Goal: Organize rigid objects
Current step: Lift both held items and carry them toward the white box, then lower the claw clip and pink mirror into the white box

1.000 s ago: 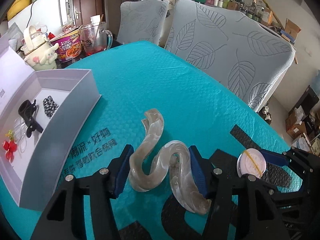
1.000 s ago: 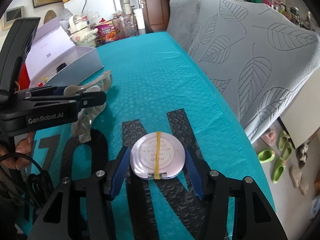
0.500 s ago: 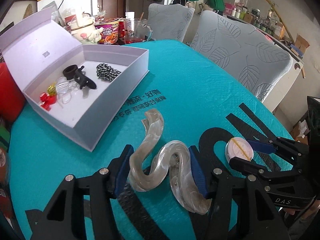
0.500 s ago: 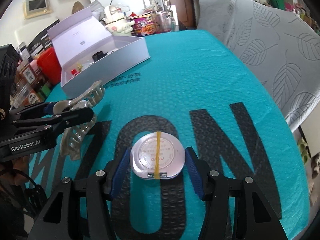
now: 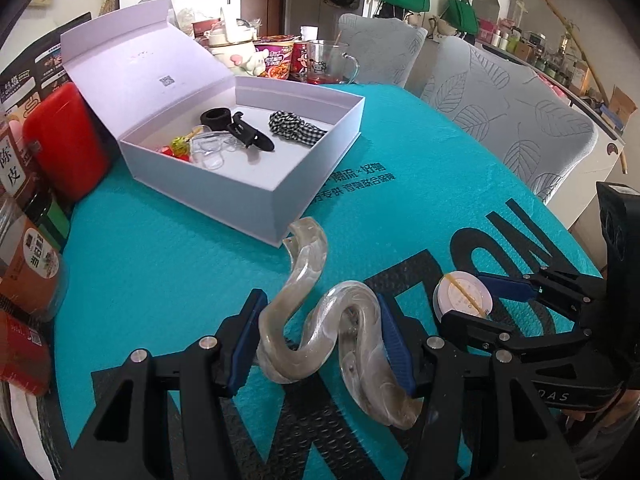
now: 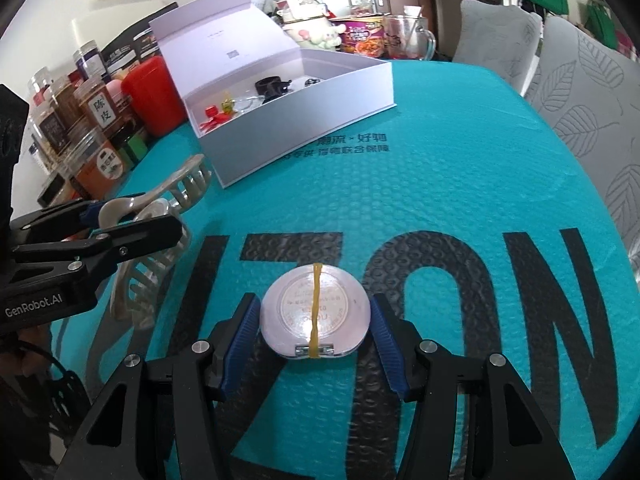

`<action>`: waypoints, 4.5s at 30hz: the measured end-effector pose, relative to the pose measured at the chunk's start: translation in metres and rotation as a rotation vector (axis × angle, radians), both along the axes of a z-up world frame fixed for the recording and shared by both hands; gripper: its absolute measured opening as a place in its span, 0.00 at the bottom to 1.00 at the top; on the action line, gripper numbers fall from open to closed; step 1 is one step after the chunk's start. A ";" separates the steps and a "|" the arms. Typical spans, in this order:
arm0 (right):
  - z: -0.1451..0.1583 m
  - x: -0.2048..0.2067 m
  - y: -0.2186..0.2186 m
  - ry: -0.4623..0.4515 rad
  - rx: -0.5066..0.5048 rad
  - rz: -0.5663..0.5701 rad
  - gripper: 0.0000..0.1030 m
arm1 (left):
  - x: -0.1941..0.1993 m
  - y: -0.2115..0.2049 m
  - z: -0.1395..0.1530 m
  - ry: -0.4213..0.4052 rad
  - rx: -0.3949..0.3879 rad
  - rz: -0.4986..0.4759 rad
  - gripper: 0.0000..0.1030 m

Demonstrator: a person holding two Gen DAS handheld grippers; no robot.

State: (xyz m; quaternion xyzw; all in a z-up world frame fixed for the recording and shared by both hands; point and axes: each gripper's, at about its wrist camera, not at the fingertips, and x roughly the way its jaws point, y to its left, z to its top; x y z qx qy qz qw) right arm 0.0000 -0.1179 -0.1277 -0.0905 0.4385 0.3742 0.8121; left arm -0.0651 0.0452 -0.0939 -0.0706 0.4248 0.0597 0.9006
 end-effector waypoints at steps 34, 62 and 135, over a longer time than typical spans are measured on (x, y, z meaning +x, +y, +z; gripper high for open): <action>-0.005 -0.012 0.014 -0.099 -0.100 0.005 0.54 | -0.010 0.012 -0.033 0.058 -0.049 0.045 0.61; 0.026 -0.056 0.009 -0.069 0.052 0.047 0.54 | -0.060 0.009 0.024 -0.094 0.004 0.129 0.61; 0.156 0.139 0.155 -0.346 0.137 0.141 0.54 | 0.144 0.137 0.130 -0.326 0.156 0.155 0.61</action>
